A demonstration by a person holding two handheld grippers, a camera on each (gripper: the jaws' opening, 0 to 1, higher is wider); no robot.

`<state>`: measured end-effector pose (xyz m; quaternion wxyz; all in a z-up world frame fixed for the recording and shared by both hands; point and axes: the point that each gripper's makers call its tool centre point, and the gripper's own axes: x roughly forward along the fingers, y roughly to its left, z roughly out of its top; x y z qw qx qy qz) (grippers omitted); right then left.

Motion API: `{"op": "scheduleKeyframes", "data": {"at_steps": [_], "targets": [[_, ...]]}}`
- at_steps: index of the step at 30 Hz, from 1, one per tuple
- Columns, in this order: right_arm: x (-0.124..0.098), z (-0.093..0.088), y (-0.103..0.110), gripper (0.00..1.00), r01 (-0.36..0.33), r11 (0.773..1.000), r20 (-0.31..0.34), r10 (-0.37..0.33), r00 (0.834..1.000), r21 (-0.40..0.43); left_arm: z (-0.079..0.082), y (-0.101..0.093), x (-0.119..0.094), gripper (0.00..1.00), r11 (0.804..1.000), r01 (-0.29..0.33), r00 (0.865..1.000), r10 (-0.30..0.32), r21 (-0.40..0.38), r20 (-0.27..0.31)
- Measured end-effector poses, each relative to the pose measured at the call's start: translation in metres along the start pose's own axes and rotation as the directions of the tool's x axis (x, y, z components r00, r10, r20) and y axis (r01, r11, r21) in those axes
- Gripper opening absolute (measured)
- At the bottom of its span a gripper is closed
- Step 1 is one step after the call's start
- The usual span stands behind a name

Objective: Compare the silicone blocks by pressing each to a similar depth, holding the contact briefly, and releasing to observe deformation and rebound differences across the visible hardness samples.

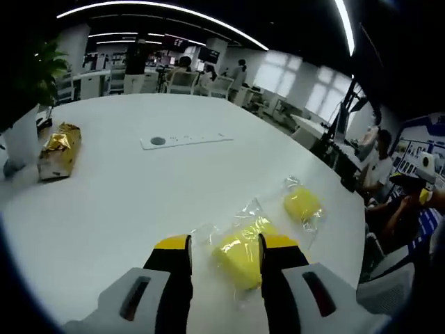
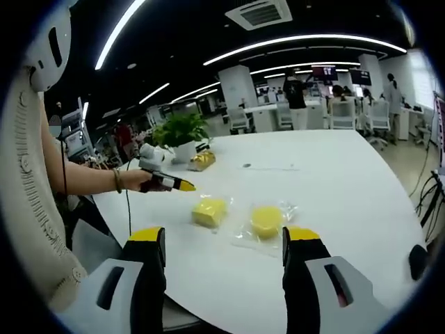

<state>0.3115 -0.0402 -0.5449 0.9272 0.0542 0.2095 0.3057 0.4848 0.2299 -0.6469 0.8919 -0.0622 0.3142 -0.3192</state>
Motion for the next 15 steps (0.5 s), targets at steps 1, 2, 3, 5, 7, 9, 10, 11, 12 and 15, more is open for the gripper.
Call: {"op": "scheduleKeyframes", "data": {"at_steps": [1,2,3,5,7,9,10,11,12,15], "targets": [[0.0,0.002,0.002,0.63,-0.009,1.0,0.009,0.009,1.0,0.0,0.002,-0.008,-0.008,0.37,1.0,0.001,1.0,-0.001,0.0,0.024],[-0.001,0.003,0.003,0.63,-0.016,1.0,0.015,0.016,1.0,0.001,0.003,-0.013,-0.014,0.37,1.0,0.004,0.999,-0.004,-0.003,0.034],[-0.001,0.004,0.006,0.63,-0.026,1.0,0.018,0.026,1.0,-0.007,0.002,-0.019,-0.019,0.38,1.0,0.005,0.999,-0.004,-0.006,0.043],[-0.001,0.005,0.009,0.62,-0.038,0.999,0.026,0.039,0.999,-0.02,0.002,-0.033,-0.033,0.4,1.0,0.008,0.995,-0.005,-0.027,0.097],[-0.002,0.007,0.012,0.62,-0.048,0.999,0.038,0.049,0.998,-0.019,-0.002,-0.042,-0.042,0.4,1.0,0.012,0.994,-0.009,-0.028,0.104],[-0.003,0.009,0.015,0.61,-0.063,0.998,0.047,0.064,0.997,-0.025,-0.006,-0.052,-0.051,0.41,0.999,0.009,0.994,-0.005,-0.033,0.113],[-0.003,0.01,0.017,0.61,-0.069,0.997,0.052,0.07,0.996,-0.032,-0.007,-0.056,-0.056,0.41,0.999,0.008,0.993,-0.004,-0.036,0.119],[-0.004,0.01,0.018,0.61,-0.075,0.996,0.054,0.077,0.996,-0.04,-0.007,-0.061,-0.061,0.42,0.999,0.006,0.991,-0.001,-0.039,0.13],[-0.004,0.01,0.019,0.61,-0.08,0.996,0.054,0.082,0.995,-0.042,-0.007,-0.064,-0.065,0.42,0.999,0.001,0.99,0.005,-0.044,0.14],[-0.004,0.012,0.023,0.61,-0.098,0.994,0.065,0.101,0.993,-0.047,-0.006,-0.074,-0.079,0.44,0.999,-0.013,0.985,0.022,-0.049,0.174]]}}
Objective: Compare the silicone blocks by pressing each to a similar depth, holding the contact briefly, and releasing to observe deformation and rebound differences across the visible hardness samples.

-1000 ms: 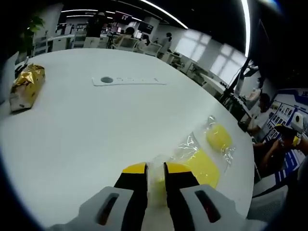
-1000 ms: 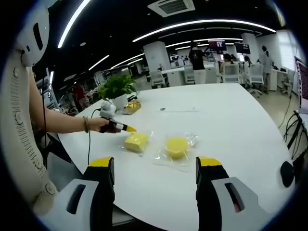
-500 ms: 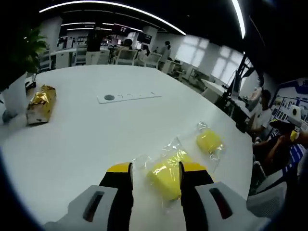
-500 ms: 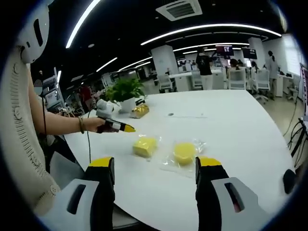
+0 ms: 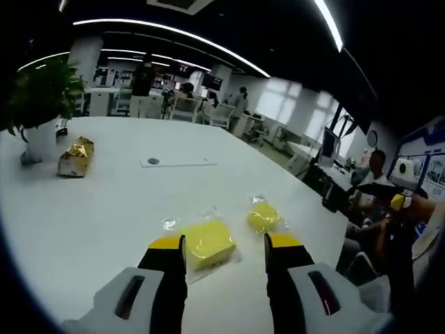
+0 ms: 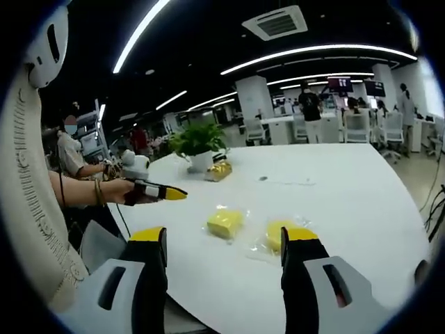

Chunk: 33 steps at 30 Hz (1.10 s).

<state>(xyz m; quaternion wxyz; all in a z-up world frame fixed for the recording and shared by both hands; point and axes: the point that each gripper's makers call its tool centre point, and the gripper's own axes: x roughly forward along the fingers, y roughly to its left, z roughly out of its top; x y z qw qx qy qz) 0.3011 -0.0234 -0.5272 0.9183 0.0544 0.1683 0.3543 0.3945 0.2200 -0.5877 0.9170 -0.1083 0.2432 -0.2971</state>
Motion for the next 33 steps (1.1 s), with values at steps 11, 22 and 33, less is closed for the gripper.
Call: {"op": "scheduleKeyframes", "data": {"at_steps": [11,22,33], "targets": [[0.0,-0.007,0.014,0.61,-0.071,0.997,-0.004,0.071,0.997,0.004,0.012,-0.045,-0.044,0.5,0.995,-0.017,0.997,0.009,0.101,0.078],[-0.002,-0.014,0.009,0.63,-0.073,0.997,-0.01,0.073,0.997,0.016,0.015,-0.093,-0.072,0.59,0.986,0.019,0.99,-0.041,0.163,0.132],[-0.017,-0.026,0.006,0.73,-0.06,0.998,-0.007,0.06,0.998,0.007,-0.007,-0.1,-0.083,0.68,0.995,0.032,0.993,-0.043,0.093,0.111]]}}
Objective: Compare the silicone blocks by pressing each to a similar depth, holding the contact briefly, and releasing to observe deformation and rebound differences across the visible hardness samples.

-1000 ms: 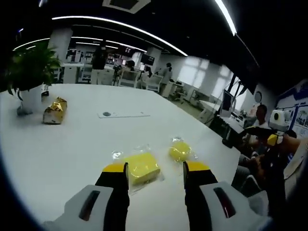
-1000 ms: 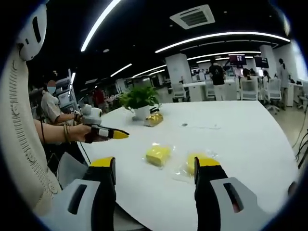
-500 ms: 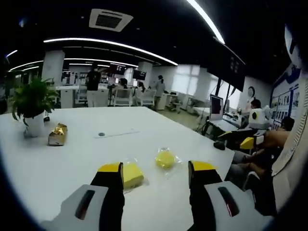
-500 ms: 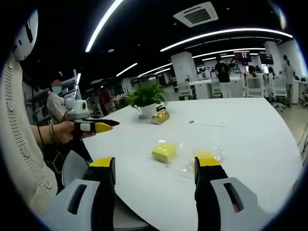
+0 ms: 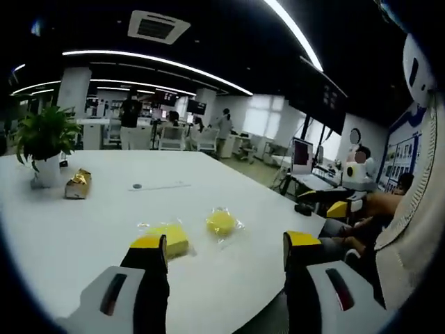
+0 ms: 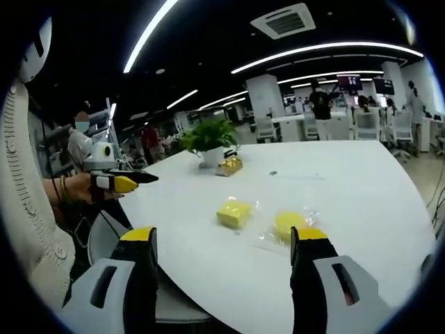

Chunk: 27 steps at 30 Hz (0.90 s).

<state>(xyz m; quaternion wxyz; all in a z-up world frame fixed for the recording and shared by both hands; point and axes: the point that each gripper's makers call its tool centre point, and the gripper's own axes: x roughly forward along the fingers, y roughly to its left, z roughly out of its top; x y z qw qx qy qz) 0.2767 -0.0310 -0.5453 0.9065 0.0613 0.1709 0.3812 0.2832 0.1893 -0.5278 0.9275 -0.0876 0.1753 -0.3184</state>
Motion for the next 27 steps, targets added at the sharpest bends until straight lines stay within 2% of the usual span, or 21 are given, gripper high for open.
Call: {"op": "scheduleKeyframes", "data": {"at_steps": [2,5,9,14,27], "targets": [[-0.003,0.0,-0.002,0.75,-0.001,1.0,0.005,0.001,1.0,0.017,-0.006,0.002,-0.002,0.7,0.999,-0.024,1.0,0.024,-0.026,-0.006],[-0.005,0.0,-0.004,0.74,0.0,1.0,0.003,0.0,1.0,0.026,-0.009,0.002,-0.003,0.72,0.998,-0.027,1.0,0.027,-0.061,-0.002],[-0.007,0.0,-0.009,0.67,0.021,1.0,0.001,-0.021,1.0,0.018,-0.014,0.005,-0.004,0.76,0.997,-0.049,0.999,0.047,-0.062,-0.025],[-0.007,0.006,-0.01,0.68,0.014,1.0,0.025,-0.015,1.0,0.017,-0.014,0.009,-0.004,0.79,0.996,-0.061,0.997,0.058,-0.062,-0.044],[-0.011,0.006,-0.024,0.65,0.022,0.999,0.016,-0.023,1.0,0.027,-0.013,0.009,0.001,0.81,0.996,-0.059,0.996,0.055,-0.06,-0.075]]}}
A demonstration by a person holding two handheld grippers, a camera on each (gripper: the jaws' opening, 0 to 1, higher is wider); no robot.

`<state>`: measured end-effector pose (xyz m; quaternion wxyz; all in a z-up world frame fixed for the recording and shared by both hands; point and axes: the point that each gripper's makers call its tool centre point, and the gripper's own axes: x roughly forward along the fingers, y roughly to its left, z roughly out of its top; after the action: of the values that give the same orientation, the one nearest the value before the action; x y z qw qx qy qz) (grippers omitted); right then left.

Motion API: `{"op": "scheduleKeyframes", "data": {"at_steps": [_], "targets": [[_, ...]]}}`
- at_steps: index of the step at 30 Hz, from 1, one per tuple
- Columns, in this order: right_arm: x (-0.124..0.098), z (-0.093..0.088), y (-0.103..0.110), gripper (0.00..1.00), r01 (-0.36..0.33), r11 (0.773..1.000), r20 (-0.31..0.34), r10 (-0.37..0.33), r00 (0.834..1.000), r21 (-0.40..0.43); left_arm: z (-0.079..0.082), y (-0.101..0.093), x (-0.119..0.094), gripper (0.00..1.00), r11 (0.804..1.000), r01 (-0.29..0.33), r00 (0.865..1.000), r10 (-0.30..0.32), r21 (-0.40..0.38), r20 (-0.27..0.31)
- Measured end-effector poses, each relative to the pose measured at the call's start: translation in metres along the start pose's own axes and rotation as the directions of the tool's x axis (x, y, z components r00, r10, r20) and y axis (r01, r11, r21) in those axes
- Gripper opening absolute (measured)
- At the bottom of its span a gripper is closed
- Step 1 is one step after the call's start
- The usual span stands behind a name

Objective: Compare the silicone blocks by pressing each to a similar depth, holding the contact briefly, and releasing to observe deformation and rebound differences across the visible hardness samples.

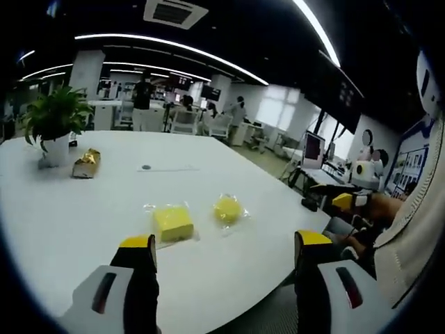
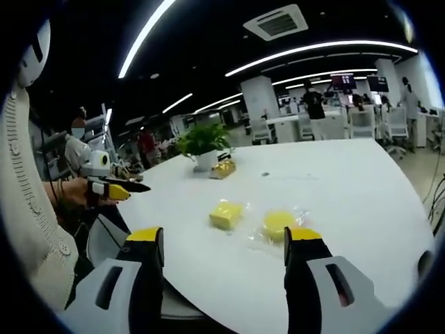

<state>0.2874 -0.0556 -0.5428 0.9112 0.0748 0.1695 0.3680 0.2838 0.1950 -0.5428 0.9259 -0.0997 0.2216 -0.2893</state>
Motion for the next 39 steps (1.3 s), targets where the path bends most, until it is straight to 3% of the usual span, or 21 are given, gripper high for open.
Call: {"op": "scheduleKeyframes", "data": {"at_steps": [9,12,16,18,24,32,36,39], "targets": [[-0.004,-0.004,-0.008,0.63,0.016,1.0,0.01,-0.016,1.0,0.009,0.012,-0.013,0.01,0.78,0.996,0.057,0.998,-0.056,-0.062,0.009],[-0.005,-0.006,-0.011,0.62,0.017,1.0,0.009,-0.017,1.0,0.007,0.022,-0.015,0.019,0.75,0.991,0.08,0.996,-0.077,-0.109,0.034],[-0.006,-0.007,-0.014,0.62,0.024,1.0,0.017,-0.024,1.0,0.02,0.027,-0.012,0.034,0.76,0.99,0.062,0.998,-0.06,-0.126,0.02],[-0.006,-0.007,-0.015,0.62,0.026,0.999,0.02,-0.026,0.999,0.021,0.032,-0.015,0.042,0.76,0.982,0.079,0.997,-0.077,-0.17,0.021],[-0.008,-0.01,-0.021,0.6,0.038,0.999,0.026,-0.038,0.999,0.022,0.035,-0.023,0.068,0.76,0.981,0.102,0.994,-0.108,-0.168,-0.03],[-0.012,-0.016,-0.027,0.59,0.061,0.997,0.017,-0.062,0.998,0.041,0.041,-0.029,0.105,0.76,0.941,0.134,0.987,-0.155,-0.312,-0.043],[-0.013,-0.019,-0.032,0.58,0.076,0.996,0.013,-0.077,0.997,0.055,0.033,-0.02,0.124,0.76,0.957,0.098,0.987,-0.128,-0.271,-0.096],[-0.014,-0.021,-0.04,0.57,0.095,0.993,0.018,-0.097,0.995,0.069,0.028,-0.019,0.138,0.76,0.946,0.11,0.981,-0.153,-0.305,-0.119]]}}
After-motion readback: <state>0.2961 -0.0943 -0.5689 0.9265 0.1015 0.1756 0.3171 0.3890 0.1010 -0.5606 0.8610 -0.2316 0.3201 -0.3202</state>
